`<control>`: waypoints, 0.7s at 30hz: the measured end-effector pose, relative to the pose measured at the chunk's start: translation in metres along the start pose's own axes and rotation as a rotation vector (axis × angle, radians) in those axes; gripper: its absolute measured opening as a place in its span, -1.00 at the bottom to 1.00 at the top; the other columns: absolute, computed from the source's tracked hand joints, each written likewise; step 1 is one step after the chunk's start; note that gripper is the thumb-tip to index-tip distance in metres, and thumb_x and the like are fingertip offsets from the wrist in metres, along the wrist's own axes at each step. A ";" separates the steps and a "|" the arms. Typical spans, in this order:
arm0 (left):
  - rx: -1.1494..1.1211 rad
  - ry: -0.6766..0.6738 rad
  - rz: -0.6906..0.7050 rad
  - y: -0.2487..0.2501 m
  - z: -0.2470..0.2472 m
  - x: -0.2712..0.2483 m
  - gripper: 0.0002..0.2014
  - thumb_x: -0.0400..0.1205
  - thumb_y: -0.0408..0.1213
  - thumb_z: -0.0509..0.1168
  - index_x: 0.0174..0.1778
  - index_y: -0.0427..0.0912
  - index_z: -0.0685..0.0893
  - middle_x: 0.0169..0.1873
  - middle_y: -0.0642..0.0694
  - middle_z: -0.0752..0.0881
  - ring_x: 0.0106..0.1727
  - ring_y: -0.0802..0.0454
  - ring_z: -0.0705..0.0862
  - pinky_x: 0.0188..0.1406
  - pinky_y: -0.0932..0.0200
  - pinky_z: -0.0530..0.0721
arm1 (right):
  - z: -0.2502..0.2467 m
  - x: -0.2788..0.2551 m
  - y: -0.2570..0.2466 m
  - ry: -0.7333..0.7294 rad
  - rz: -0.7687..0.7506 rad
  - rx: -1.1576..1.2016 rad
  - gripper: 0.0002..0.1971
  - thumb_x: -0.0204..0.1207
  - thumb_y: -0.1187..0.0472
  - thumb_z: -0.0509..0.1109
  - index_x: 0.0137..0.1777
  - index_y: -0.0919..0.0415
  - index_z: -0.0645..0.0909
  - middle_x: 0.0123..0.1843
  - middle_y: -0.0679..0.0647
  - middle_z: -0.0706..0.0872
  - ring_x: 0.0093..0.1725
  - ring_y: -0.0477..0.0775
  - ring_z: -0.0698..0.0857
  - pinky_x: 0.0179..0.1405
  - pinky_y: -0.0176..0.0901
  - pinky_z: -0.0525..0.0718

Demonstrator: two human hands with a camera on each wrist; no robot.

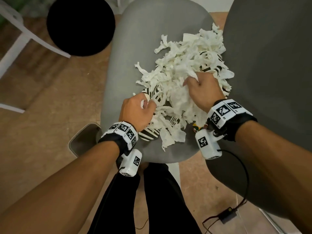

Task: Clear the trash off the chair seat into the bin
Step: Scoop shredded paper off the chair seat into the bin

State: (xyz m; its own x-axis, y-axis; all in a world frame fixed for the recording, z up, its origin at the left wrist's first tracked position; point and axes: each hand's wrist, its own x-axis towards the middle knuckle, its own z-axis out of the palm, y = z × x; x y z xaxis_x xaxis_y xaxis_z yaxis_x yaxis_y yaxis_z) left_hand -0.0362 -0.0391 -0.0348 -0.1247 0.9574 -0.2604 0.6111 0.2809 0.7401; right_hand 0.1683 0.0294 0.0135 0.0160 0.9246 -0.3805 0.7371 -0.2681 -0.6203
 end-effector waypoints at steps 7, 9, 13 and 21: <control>-0.144 0.037 -0.024 0.008 -0.010 -0.007 -0.41 0.73 -0.05 0.24 -0.58 -0.11 0.17 -0.66 0.07 0.17 -0.58 0.08 0.15 -0.61 0.25 0.18 | 0.012 -0.005 -0.022 0.006 0.014 -0.083 -0.42 0.70 -0.11 0.14 -0.52 0.19 0.22 -0.60 0.04 0.30 -0.57 0.11 0.31 -0.53 -0.12 0.26; -0.214 0.060 -0.047 0.012 -0.018 -0.012 -0.43 0.74 -0.06 0.23 -0.56 -0.12 0.18 -0.65 0.08 0.17 -0.58 0.11 0.14 -0.61 0.26 0.15 | 0.018 -0.006 -0.031 -0.010 -0.022 -0.061 -0.38 0.72 -0.14 0.12 -0.53 0.19 0.20 -0.62 0.04 0.30 -0.59 0.10 0.30 -0.54 -0.13 0.24; -0.342 0.113 -0.123 0.000 -0.040 -0.026 -0.44 0.73 -0.05 0.24 -0.54 -0.20 0.24 -0.62 0.09 0.17 -0.56 0.12 0.16 -0.58 0.22 0.15 | 0.042 -0.011 -0.054 -0.041 -0.061 -0.019 -0.39 0.72 -0.16 0.12 -0.52 0.18 0.20 -0.61 0.02 0.30 -0.60 0.06 0.30 -0.53 -0.15 0.27; -0.399 0.337 -0.403 -0.117 -0.116 -0.069 -0.51 0.69 -0.07 0.27 -0.51 -0.27 0.43 -0.61 0.04 0.33 -0.57 0.18 0.31 -0.51 0.24 0.35 | 0.175 -0.057 -0.126 -0.254 -0.015 0.142 -0.46 0.66 -0.22 0.20 -0.50 0.04 0.26 -0.62 -0.13 0.36 -0.51 -0.04 0.43 -0.37 -0.08 0.34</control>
State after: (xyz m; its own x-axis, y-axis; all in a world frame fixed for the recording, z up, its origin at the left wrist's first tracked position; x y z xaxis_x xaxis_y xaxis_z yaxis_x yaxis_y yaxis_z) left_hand -0.1899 -0.1299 -0.0310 -0.5606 0.7225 -0.4045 0.1365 0.5625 0.8155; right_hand -0.0438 -0.0369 -0.0066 -0.1765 0.8362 -0.5192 0.6337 -0.3070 -0.7100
